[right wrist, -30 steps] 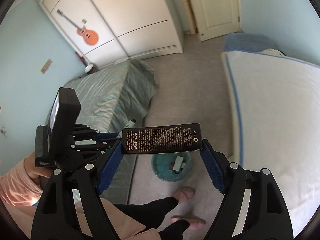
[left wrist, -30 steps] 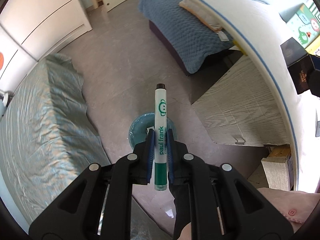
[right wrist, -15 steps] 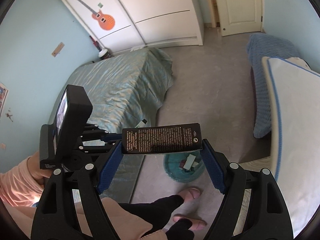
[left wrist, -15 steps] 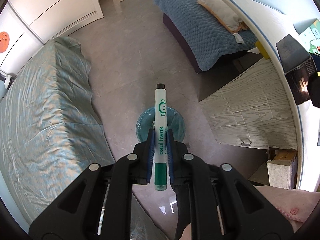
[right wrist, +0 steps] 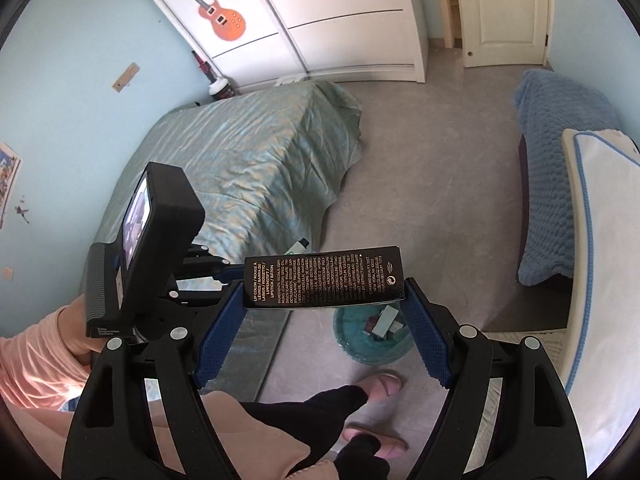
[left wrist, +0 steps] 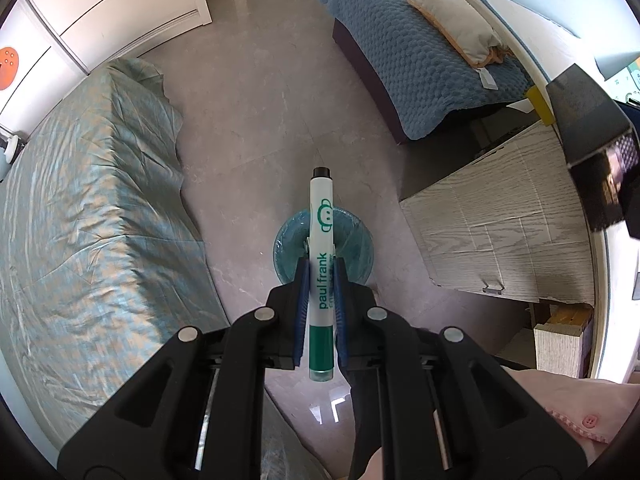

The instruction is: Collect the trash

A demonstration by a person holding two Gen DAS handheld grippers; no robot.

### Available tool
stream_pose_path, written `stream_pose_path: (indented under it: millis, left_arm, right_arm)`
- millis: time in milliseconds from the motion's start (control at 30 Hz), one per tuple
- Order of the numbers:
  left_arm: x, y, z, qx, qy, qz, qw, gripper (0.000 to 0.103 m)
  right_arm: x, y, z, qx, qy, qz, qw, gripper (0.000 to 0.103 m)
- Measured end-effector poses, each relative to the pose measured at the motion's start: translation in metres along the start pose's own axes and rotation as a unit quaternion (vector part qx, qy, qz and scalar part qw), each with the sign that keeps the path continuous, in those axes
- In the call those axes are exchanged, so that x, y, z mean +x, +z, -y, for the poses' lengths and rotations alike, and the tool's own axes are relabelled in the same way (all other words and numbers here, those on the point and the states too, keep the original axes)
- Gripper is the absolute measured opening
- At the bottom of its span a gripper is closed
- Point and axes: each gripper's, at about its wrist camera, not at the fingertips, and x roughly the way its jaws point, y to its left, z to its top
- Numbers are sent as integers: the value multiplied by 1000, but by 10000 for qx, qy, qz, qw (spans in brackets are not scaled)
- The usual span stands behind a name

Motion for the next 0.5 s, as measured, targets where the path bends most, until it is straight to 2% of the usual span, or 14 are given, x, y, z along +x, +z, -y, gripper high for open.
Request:
stream_pose_path:
  millis: [200, 233, 267, 300, 500]
  left_arm:
    - [5, 3, 0, 12, -25, -61, 10000, 13]
    - [6, 3, 0, 28, 15, -63, 10000, 27]
    - [6, 3, 1, 43, 75, -73, 9999, 50]
    - [7, 4, 2, 64, 138, -69, 9999, 59]
    - [7, 6, 3, 97, 236, -77, 9996, 66]
  right_arm:
    - [4, 2, 4, 38, 125, -130, 9998, 79]
    - [5, 2, 6, 74, 132, -137, 9998, 79]
    - [5, 2, 9, 127, 93, -134, 9998, 82]
    - [4, 3, 10, 196, 70, -131, 9997, 88]
    - [-3, 2, 21, 425, 116, -24, 9990, 90]
